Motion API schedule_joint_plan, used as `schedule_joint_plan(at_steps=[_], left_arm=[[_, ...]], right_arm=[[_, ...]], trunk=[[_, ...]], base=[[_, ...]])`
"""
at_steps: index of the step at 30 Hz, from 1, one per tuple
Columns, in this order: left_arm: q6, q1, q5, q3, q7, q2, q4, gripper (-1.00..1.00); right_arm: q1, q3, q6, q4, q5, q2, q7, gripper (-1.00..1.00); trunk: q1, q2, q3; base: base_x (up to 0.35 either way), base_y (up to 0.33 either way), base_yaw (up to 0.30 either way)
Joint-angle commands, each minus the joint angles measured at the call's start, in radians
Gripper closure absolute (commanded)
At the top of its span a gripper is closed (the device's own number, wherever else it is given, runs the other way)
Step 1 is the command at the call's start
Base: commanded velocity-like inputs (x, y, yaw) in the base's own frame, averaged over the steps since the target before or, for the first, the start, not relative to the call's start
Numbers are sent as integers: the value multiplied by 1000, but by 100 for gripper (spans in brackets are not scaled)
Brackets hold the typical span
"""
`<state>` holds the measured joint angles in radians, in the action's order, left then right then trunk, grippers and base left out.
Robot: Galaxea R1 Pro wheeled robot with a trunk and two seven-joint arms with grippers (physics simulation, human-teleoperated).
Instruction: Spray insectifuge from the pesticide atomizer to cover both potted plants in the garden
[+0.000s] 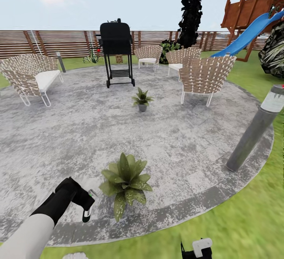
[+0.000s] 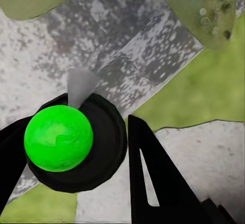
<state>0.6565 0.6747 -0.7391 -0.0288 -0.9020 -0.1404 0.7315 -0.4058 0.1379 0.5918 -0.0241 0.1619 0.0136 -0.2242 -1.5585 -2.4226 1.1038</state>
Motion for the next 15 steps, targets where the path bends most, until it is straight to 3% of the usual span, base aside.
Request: schedule_joint_plan(at_steps=[1,8,15], left_arm=[[6,1,-5,-2,-4,0,2,100],[3,0,-5,-8,-1,10,2,100],[6,0,-5,-2,0,1,2,100]], right_arm=[[-1,6,0,1,7,0,-10,-100],[-1,6,0,1,6,2,-10,-100],[-1,6,0,1,6,3,-9,-100]], trunk=[[1,0,1],[1,0,1],[1,0,1]], base=[[-266,69,0],[-73,23,-1],[0,0,-256]])
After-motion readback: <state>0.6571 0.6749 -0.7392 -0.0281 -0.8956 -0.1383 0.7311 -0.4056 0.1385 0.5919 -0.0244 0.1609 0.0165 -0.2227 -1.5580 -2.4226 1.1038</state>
